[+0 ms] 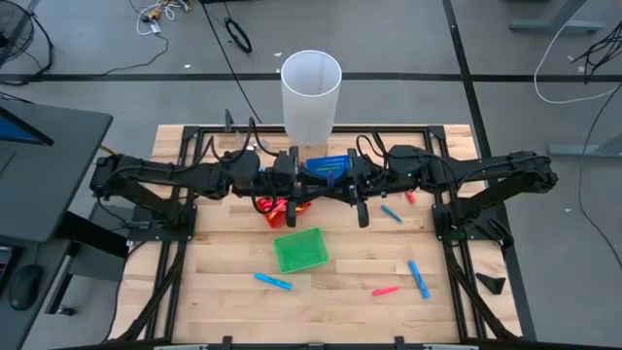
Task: Pick & Place Markers
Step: Put the purple pen into the blue bin
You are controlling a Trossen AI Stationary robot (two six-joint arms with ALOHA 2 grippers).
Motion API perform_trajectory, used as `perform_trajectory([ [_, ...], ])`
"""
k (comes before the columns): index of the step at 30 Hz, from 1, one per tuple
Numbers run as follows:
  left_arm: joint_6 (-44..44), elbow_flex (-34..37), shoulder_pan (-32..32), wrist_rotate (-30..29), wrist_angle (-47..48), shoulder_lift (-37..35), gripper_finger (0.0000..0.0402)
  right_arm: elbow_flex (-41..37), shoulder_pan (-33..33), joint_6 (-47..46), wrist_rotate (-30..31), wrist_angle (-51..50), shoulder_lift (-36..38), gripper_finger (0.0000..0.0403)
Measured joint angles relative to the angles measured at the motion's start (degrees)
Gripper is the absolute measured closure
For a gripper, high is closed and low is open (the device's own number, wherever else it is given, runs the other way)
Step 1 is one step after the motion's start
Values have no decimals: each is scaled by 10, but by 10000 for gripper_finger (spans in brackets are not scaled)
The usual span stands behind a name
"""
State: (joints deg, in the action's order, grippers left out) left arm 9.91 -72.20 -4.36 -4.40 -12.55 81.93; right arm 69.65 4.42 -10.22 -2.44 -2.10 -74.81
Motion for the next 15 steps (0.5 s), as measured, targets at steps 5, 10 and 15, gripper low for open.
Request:
perform_trajectory([
  [5,0,0,0,-2,50,-9,256,0,0,0,0,-35,3,379],
  [10,15,1,3,-12,141,-30,238,0,-1,2,1,-60,8,379],
  [15,15,1,5,-14,217,-46,243,0,-2,13,-2,-94,8,379],
])
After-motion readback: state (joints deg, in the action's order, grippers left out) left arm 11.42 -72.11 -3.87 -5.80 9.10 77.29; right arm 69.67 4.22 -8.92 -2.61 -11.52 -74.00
